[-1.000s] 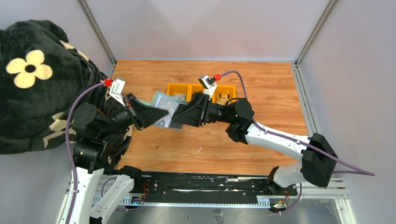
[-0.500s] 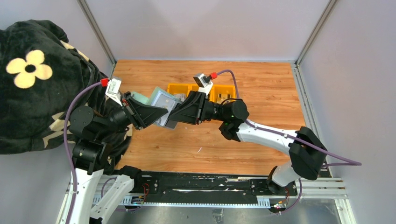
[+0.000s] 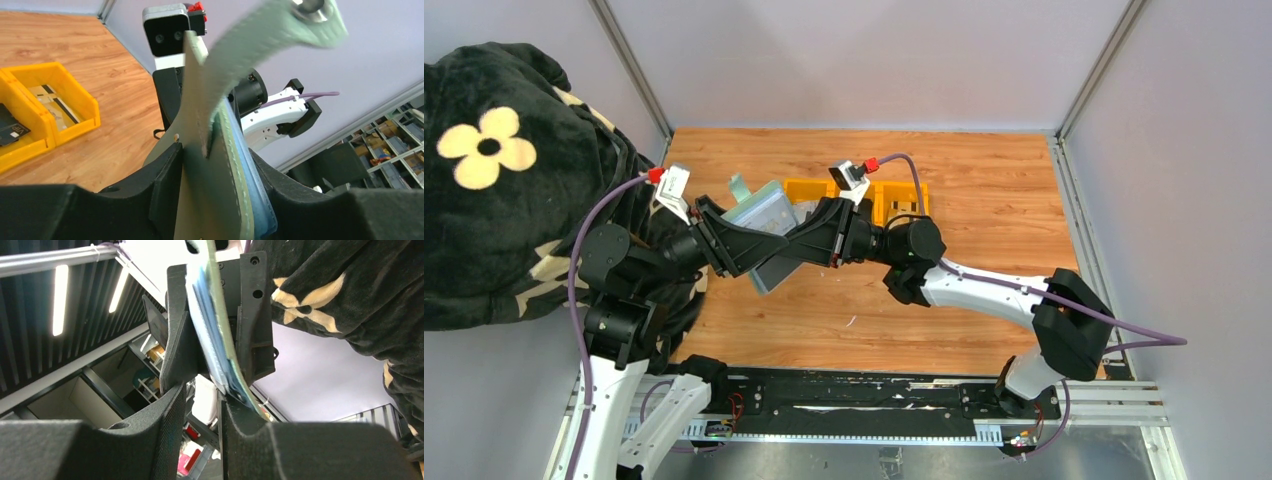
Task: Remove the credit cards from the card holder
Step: Remove the credit card from the card holder.
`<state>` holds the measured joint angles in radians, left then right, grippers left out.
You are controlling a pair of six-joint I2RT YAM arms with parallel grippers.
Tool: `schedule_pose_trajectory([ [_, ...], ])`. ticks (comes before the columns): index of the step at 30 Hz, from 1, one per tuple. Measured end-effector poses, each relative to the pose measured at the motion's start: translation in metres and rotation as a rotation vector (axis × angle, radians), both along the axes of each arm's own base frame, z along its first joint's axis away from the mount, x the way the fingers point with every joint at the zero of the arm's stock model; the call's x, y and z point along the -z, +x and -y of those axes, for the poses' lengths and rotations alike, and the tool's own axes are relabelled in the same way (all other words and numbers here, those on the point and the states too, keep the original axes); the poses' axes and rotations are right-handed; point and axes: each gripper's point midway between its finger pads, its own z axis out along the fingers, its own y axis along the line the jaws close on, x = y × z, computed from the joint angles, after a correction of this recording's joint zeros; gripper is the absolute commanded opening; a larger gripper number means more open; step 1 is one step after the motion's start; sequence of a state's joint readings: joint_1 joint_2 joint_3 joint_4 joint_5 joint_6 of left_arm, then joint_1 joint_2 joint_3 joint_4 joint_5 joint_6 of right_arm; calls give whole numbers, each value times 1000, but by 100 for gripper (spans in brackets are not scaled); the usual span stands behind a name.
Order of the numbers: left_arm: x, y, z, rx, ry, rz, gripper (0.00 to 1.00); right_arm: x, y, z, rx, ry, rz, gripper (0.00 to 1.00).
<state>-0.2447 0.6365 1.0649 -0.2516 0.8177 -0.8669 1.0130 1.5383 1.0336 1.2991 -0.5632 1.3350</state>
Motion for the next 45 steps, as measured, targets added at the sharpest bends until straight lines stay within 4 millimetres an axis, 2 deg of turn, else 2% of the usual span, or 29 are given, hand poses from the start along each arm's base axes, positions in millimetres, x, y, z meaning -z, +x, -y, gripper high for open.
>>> schedule_pose_trajectory([
  [7, -1, 7, -3, -42, -4, 7, 45, 6, 14, -1, 56, 6, -111, 38],
  [16, -2, 8, -7, -81, -3, 39, 44, 7, 26, -4, 91, 27, -224, 5],
  [18, -3, 7, -8, -84, -6, 46, 44, 6, 26, -4, 93, 33, -234, 1],
  [21, -3, 7, -8, -86, -7, 48, 44, 3, 28, -3, 100, 47, -242, 0],
  [24, -3, 8, -8, -89, -7, 48, 36, 2, 29, -1, 107, 60, -247, 0],
  [29, 1, 12, -10, -114, 5, 34, 16, 6, 28, 1, 113, 57, -249, 0],
  [34, 8, 15, -14, -147, 32, 13, 4, 17, 30, 7, 167, 19, -246, 0],
  [35, 8, 15, -15, -155, 38, 14, 2, 18, 30, 8, 177, 11, -241, 3],
  [37, 5, 14, -16, -163, 43, 32, 0, 19, 29, 12, 194, -2, -226, 27],
  [39, 0, 13, -18, -171, 44, 52, 0, 20, 26, 18, 205, -18, -199, 45],
  [40, -1, 12, -18, -173, 45, 58, 0, 29, 27, 18, 221, -51, -182, 51],
  [41, -2, 12, -18, -174, 44, 61, 0, 22, 27, 25, 230, -39, -175, 57],
  [45, -4, 10, -17, -163, 42, 65, 0, 20, 33, 50, 373, -107, -80, 74],
])
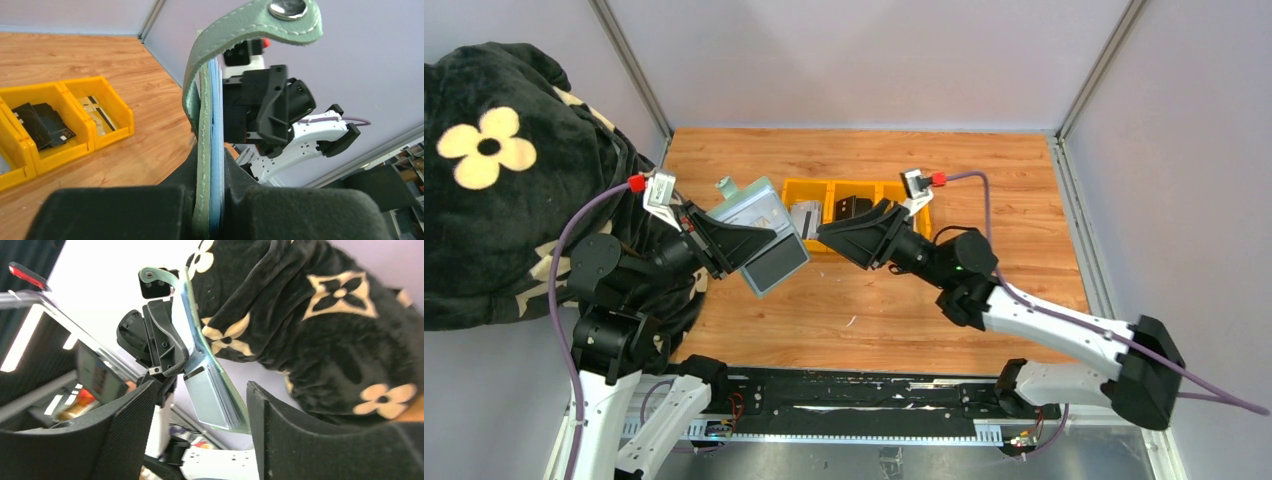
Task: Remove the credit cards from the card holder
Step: Remove the credit card from the card holder.
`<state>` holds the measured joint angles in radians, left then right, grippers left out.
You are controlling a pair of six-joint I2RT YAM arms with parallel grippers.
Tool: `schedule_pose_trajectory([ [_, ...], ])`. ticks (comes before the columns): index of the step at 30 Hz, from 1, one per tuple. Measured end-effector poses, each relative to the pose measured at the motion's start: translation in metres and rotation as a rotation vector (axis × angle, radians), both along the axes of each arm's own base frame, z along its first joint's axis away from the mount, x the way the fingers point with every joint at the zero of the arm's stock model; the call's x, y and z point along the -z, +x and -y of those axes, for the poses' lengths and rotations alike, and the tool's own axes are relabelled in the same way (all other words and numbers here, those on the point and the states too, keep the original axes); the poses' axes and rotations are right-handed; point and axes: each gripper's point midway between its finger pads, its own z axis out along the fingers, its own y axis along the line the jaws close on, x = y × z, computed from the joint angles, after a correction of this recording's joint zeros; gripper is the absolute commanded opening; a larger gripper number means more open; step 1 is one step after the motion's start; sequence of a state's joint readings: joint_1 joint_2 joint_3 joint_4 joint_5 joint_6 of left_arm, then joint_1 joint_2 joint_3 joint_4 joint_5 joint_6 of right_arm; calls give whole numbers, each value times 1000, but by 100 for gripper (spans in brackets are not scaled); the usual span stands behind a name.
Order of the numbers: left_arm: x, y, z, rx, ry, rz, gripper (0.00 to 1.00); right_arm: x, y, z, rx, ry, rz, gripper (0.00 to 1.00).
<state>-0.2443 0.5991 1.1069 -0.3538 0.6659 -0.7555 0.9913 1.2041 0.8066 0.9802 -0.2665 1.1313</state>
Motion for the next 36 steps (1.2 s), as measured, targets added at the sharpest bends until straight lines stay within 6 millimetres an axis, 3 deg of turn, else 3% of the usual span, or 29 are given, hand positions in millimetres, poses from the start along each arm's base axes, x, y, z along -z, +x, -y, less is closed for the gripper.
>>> schedule_pose_trajectory([
  [3, 0, -3, 2, 16, -7, -9, 0, -12, 0, 19, 99, -35, 93, 76],
  [6, -3, -5, 3, 32, -19, -13, 0, -16, 2, 25, 155, -58, 161, 77],
  [15, -10, -14, 8, 91, -53, -30, 0, -10, -2, -13, 49, -108, 309, 79],
  [16, -10, -14, 8, 93, -54, -29, 0, -11, -6, -16, 22, -96, 323, 77],
  [20, -10, -15, 9, 102, -55, -30, 2, -18, -22, -29, -112, -22, 364, 42],
  [24, -10, -16, 9, 103, -53, -28, 6, -14, -35, -34, -228, -15, 359, 21],
  [27, -9, -17, 9, 109, -44, -19, 24, -10, -41, -33, -268, -55, 360, 2],
  [29, -7, -16, 9, 109, -30, -14, 43, -7, -43, -33, -280, -105, 365, 0],
  [32, 1, -16, 10, 114, 11, -8, 50, -1, -43, -33, -286, -232, 400, 0],
  [36, 11, -16, 13, 159, 84, -2, 49, -7, -41, -26, -275, -407, 501, 0],
])
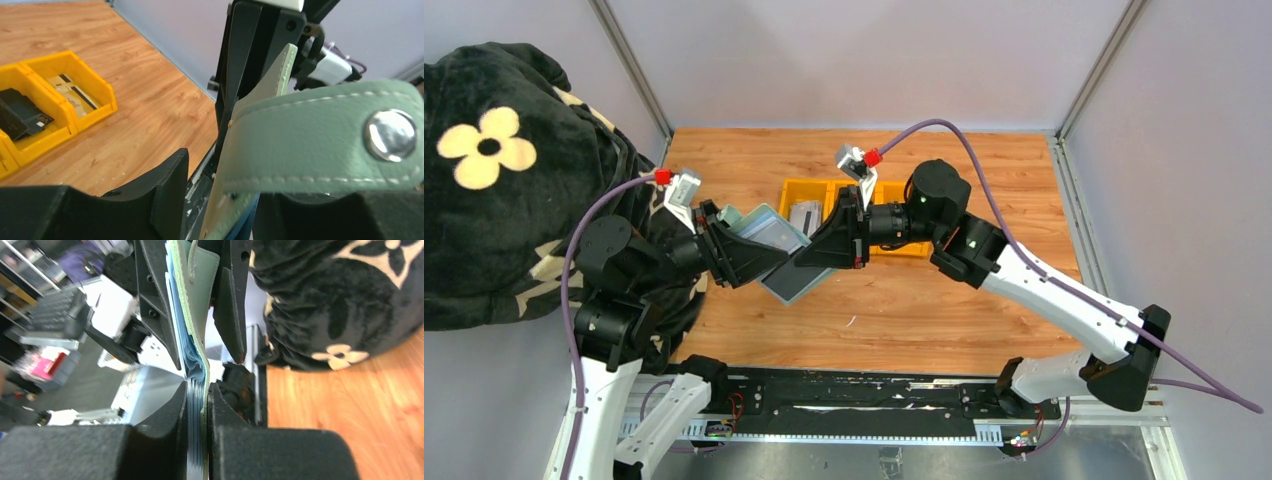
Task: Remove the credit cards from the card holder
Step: Remove the credit card from the card holder.
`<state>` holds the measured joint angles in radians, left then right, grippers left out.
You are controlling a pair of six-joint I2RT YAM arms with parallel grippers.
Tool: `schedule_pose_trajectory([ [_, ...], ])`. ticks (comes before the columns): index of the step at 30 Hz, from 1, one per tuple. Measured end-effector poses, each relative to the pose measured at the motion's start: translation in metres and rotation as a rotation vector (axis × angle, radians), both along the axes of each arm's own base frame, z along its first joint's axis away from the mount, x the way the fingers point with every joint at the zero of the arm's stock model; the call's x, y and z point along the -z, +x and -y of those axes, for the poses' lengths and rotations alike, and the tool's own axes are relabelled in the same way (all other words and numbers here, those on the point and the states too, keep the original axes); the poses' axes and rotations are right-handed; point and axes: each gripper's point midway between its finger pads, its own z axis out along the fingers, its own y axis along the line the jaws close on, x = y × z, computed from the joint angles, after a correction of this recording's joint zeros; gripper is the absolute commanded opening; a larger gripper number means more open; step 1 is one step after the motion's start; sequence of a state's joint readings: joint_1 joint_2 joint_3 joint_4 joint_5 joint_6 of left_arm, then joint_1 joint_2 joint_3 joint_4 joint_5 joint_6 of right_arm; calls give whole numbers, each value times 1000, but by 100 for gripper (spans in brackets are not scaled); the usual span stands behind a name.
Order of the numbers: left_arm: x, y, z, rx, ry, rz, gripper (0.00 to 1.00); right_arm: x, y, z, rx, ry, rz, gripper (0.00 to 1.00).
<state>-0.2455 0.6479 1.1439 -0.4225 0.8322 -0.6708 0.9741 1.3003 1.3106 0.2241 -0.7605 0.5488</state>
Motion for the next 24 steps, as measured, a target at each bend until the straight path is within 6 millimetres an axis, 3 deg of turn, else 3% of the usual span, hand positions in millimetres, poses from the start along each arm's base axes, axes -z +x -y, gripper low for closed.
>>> schedule_pose_trajectory([
  [5, 17, -6, 6, 101, 64, -14, 47, 19, -4, 14, -10, -169, 82, 0],
  [13, 40, -17, 6, 174, 151, -9, 35, 51, -6, 25, -48, -349, 96, 0],
  [24, 47, -45, 8, 322, 156, 10, 33, 53, -19, 35, -116, -380, 115, 0],
])
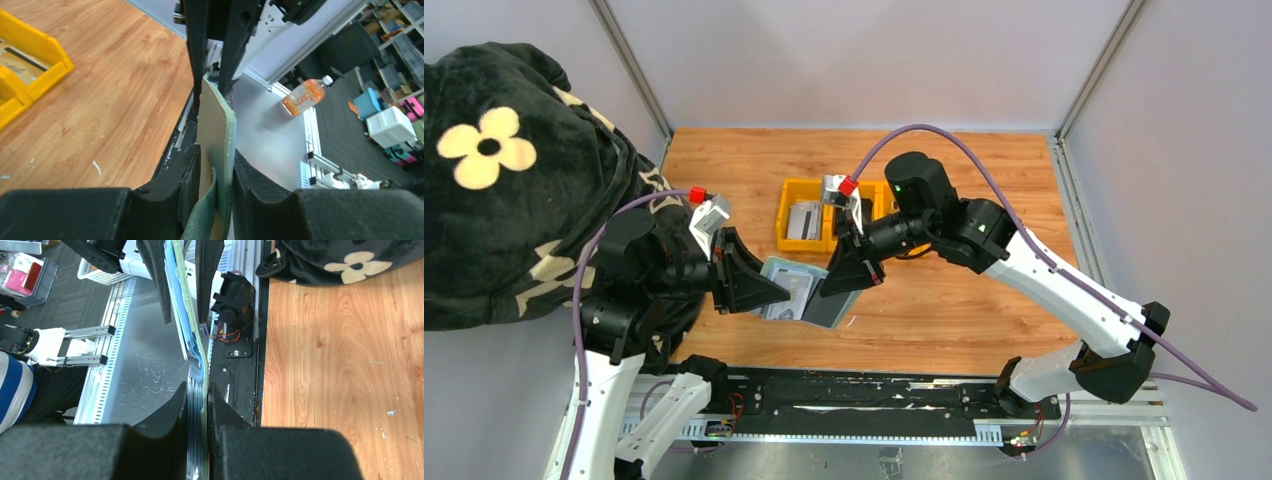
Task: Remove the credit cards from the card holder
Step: Remove the credit card from the card holder.
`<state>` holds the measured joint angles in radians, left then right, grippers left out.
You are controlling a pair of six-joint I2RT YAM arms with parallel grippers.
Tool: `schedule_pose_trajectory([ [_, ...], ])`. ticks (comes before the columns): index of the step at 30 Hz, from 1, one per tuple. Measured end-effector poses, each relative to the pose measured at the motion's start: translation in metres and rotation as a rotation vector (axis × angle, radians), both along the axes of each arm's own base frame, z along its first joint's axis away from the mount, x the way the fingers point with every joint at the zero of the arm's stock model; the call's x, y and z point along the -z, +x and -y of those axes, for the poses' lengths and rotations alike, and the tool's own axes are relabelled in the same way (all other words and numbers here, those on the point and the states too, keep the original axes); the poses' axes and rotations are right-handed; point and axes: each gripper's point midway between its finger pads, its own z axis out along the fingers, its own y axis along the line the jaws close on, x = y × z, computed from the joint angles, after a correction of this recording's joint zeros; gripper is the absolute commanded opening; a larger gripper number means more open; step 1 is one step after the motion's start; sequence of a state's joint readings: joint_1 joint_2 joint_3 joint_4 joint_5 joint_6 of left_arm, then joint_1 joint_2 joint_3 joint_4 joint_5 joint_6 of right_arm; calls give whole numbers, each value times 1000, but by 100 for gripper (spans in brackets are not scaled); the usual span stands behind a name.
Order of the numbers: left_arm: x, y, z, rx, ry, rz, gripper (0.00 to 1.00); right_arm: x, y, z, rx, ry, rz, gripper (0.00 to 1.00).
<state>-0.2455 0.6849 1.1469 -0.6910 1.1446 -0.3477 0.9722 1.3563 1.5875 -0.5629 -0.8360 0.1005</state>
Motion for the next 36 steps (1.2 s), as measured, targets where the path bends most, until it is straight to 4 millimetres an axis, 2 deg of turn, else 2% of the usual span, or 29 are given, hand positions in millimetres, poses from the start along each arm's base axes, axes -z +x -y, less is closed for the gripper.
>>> schedule_pose_trajectory([
  [5, -2, -11, 1, 57, -14, -7, 40, -5, -2, -2, -35, -1, 5, 0],
  [7, -2, -14, 1, 69, -17, -7, 37, -6, -1, -4, -45, -3, 8, 0],
  [10, 1, -17, 0, 75, -17, -6, 26, -5, -2, -4, -54, -12, 8, 0],
  [11, 2, -17, 0, 77, -17, -5, 20, -5, -3, -3, -60, -14, 8, 3],
  [16, 4, -17, 0, 81, -15, -11, 5, -3, -7, 0, -92, -14, 22, 33],
  [20, 5, -18, 0, 84, -15, -23, 1, -4, -6, 2, -104, -1, 45, 55],
  [23, 5, -17, 0, 73, -12, -31, 0, -10, 2, 2, -74, 18, 60, 62],
  [27, 6, -1, 1, -16, -19, -53, 0, -38, 26, 12, 89, 126, 120, 64],
  [29, 9, 10, 0, -79, -29, -62, 0, -52, 28, 24, 174, 190, 131, 64],
  [32, 10, 24, -2, -173, -50, -71, 0, -78, 17, 41, 237, 327, 117, 65],
  [34, 6, 32, -2, -213, -71, -73, 0, -90, 7, 46, 229, 416, 72, 66],
  [36, 1, 36, -2, -231, -93, -77, 0, -95, 1, 42, 201, 469, 13, 67],
])
